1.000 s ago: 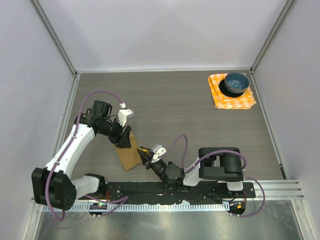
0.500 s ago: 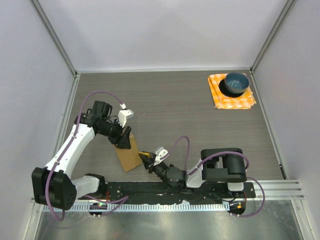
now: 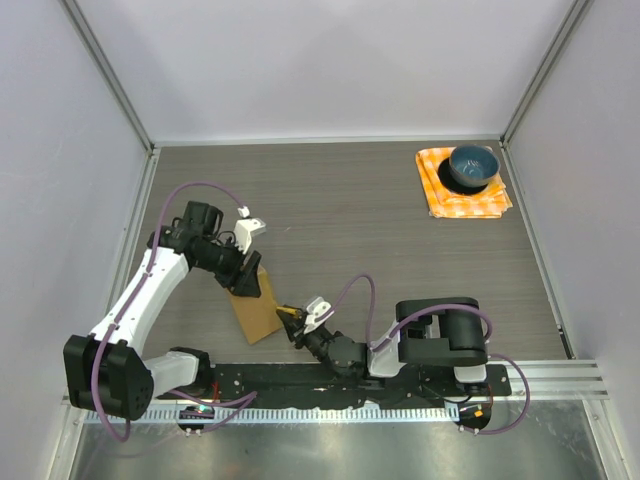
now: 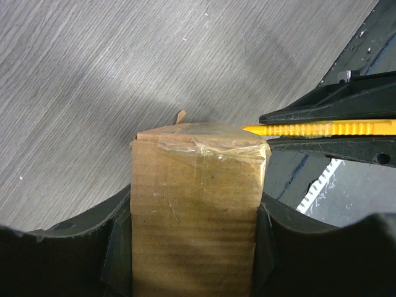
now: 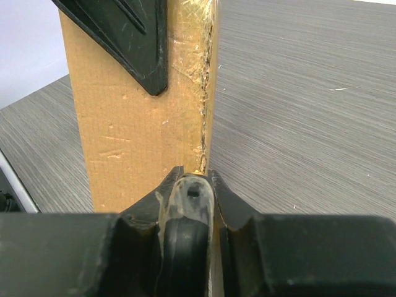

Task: Unpack the express box
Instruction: Cut the express box at the center of the board.

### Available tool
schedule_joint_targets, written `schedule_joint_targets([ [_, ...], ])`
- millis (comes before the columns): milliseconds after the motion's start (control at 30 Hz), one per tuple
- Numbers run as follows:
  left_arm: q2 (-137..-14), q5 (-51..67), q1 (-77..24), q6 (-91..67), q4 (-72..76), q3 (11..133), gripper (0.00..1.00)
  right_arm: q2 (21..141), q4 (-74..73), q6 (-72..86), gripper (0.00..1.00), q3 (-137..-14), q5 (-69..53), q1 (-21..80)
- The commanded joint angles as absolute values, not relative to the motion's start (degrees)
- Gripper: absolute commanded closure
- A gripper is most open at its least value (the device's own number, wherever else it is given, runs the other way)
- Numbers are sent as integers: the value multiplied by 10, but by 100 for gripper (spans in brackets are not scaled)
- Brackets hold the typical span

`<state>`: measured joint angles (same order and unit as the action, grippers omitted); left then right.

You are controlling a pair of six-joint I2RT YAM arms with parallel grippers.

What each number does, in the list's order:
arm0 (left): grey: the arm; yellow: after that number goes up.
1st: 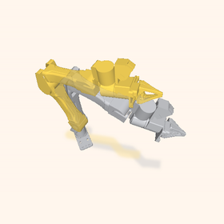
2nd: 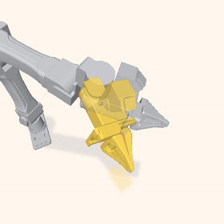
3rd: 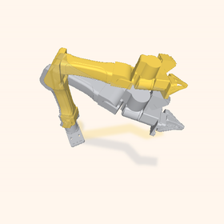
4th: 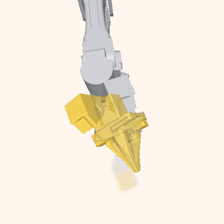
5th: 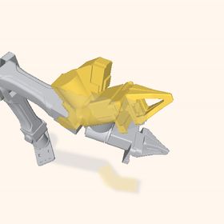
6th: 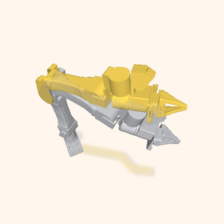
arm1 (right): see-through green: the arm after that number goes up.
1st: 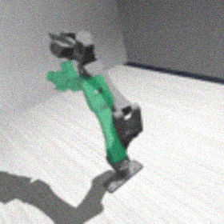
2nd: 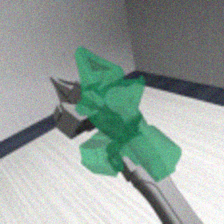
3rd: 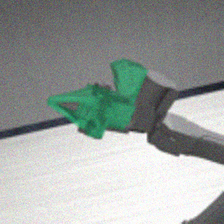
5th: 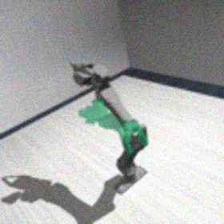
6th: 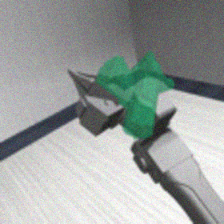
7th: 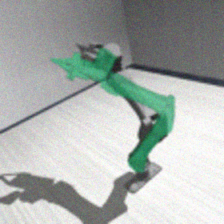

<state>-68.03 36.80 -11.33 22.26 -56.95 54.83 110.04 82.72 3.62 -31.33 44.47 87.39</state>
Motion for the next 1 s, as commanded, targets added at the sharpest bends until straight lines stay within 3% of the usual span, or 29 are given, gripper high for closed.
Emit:
schedule_joint_targets([
  [0, -681, 361, -104, 210, -492, 544, 57, 1148, 600, 77, 99, -292, 363, 898],
  [467, -691, 352, -95, 215, -480, 546, 58, 1125, 469, 104, 99, -311, 330, 898],
  [967, -716, 357, -46, 268, -491, 547, 60, 1130, 447, 140, 99, -299, 333, 908],
])
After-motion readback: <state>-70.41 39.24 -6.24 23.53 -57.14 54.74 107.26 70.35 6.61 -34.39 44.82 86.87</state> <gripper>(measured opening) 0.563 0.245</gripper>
